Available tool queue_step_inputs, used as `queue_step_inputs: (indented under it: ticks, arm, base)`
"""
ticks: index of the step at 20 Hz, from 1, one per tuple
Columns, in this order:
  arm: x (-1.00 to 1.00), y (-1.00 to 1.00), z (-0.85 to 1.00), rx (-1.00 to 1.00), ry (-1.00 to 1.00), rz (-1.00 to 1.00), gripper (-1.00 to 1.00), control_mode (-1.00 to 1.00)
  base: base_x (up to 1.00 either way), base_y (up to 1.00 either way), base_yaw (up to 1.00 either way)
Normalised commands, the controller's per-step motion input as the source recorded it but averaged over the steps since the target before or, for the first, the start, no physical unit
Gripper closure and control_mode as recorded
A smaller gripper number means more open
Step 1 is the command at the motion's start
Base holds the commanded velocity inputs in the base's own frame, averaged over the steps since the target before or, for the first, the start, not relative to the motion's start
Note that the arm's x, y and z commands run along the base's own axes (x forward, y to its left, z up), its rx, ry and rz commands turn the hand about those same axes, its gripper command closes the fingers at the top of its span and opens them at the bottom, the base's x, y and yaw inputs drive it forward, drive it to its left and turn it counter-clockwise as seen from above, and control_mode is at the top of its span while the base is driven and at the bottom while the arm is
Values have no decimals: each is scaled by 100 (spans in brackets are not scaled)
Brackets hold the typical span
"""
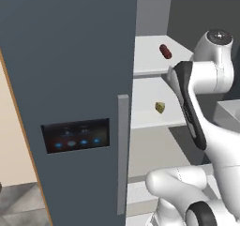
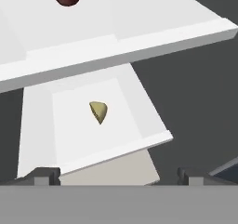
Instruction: Retrieve the sausage and cheese from the fridge and place them on the cutting board on the counter.
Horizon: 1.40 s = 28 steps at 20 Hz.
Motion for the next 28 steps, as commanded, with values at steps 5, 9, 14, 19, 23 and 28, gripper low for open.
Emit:
queue_step_inputs:
  ticks: [5, 9, 14, 19, 23, 28]
  arm:
    - [0, 0, -50, 4, 3, 0, -100, -100]
    - [0, 14, -36, 0, 6, 0, -100, -100]
    - [0, 19, -33, 0, 12, -2, -100, -100]
    - [1, 7, -33, -2, 17, 0, -100, -100]
    - [38, 6, -31, 0, 13, 0, -100, -100]
    - [62, 0, -38, 0, 3, 0, -100, -100]
  base:
    - [0, 0, 0]
    - [0, 0, 0]
    - [0, 0, 0]
    - [0, 0, 0]
    - [0, 0, 0]
    - [0, 0, 0]
